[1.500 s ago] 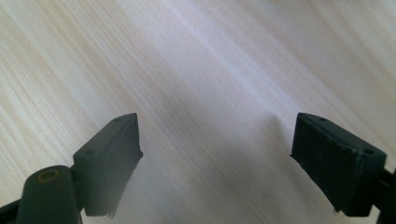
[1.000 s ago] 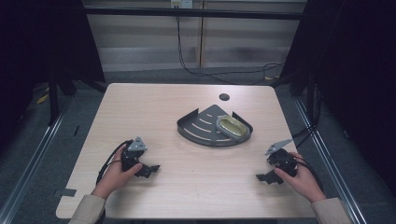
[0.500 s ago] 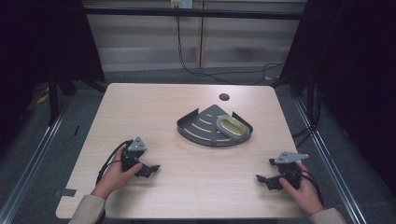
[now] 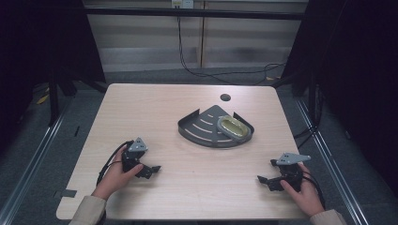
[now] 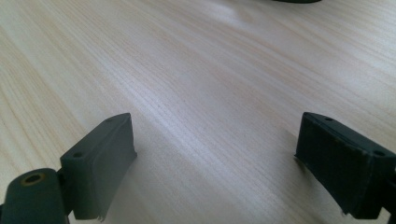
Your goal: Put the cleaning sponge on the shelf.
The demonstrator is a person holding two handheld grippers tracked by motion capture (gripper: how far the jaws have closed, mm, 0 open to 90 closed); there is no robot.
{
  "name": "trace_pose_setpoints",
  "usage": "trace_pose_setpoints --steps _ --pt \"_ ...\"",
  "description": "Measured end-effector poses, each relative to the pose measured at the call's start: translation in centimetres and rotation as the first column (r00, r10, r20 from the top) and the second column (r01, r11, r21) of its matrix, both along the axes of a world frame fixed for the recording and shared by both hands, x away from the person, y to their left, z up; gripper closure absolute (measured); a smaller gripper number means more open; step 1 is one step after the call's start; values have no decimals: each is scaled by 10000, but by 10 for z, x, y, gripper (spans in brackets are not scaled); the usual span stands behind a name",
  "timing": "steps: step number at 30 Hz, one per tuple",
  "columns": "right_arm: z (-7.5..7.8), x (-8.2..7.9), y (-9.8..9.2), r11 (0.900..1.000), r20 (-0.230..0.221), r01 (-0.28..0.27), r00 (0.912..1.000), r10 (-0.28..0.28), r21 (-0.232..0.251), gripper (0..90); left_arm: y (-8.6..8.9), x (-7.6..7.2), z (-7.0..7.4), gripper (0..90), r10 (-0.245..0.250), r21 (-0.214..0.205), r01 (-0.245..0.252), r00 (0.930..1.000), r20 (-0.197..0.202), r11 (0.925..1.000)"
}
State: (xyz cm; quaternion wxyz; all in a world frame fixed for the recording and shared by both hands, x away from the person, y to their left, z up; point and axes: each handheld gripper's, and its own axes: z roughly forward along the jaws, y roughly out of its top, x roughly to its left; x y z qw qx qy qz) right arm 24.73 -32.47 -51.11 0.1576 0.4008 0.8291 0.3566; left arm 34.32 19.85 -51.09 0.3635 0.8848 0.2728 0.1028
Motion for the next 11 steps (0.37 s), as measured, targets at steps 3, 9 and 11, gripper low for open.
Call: trace_pose_setpoints --steps 3,9,11 --pt "0 0 0 10000 -2 1 10000 -1 1 110 0 0 0 0 -2 4 2 10000 1 10000" --pt "0 0 0 10000 -18 -44 10000 44 27 108 0 0 0 0 -4 5 4 10000 1 10000" --pt "0 1 -1 10000 -38 -68 10000 68 25 107 0 0 0 0 -4 8 4 10000 5 10000"
